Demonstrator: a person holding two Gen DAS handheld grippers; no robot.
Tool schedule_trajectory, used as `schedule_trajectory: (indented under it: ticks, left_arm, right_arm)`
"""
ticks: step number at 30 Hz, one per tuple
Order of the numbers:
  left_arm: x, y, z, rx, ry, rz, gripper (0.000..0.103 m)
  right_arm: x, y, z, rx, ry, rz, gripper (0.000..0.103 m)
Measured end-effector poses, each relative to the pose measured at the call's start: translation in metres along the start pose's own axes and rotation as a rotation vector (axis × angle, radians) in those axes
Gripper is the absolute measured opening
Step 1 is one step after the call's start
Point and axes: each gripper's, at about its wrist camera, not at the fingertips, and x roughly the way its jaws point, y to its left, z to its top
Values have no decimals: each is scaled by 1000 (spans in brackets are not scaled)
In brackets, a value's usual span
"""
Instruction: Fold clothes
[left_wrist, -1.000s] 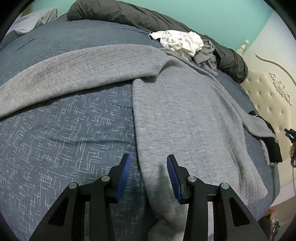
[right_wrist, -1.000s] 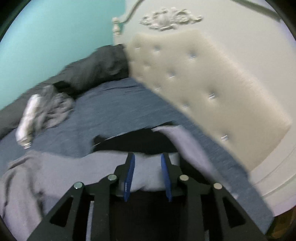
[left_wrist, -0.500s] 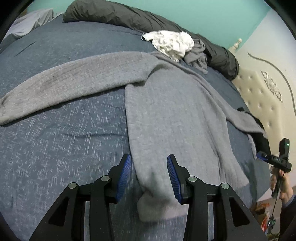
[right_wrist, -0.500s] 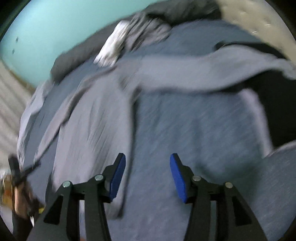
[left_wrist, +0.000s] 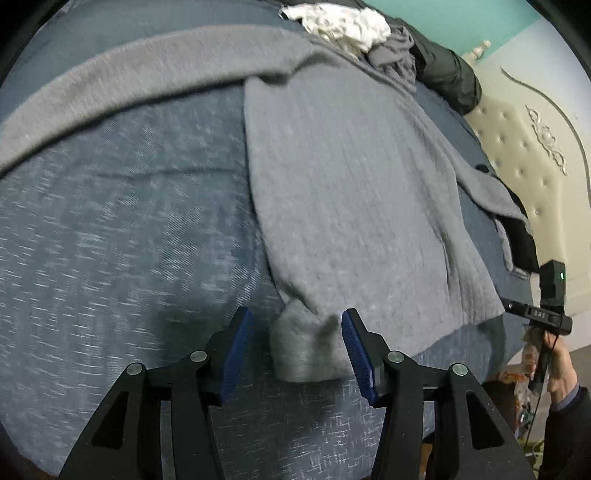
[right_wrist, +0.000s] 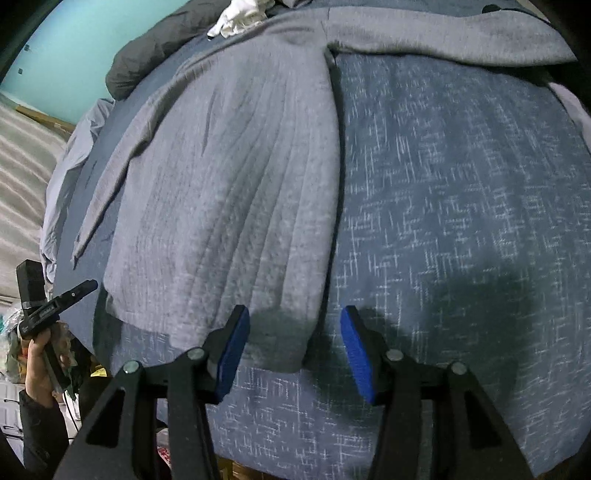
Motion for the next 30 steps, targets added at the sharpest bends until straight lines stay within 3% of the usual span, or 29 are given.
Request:
schedule_trajectory:
  ticks: [5,9,12,13,14,18,26,30]
  left_arm:
    - [20,-2,-4,20,38,-13,51]
    - [26,-5,-7,53,54,-16,19]
    - [24,-6,-7,63,53,-28,15]
    - [21,-7,-7,69,50,-29,13]
    - [18,-8,-7,75,47,-30,10]
    - [-1,-10,-4,97,21,-31,7]
    - [-69,-8,0,130,-57,-44,4]
    - [-80,1,-3,128,-51,-59,4]
  right_arm:
    - [12,-11,1,41,34,23,56]
    - [16,-10,2,30,41,43,56]
    - [21,-9,2,29,40,54,55]
    - [21,-9,2,29,39,59,48]
    - [21,-9,1,28,38,65,33]
    - [19,-9,-2,20,26,77,6]
    - [-43,-3,-6,-52,-69,69,3]
    - [-72,-2,-17,-99,-80,65,3]
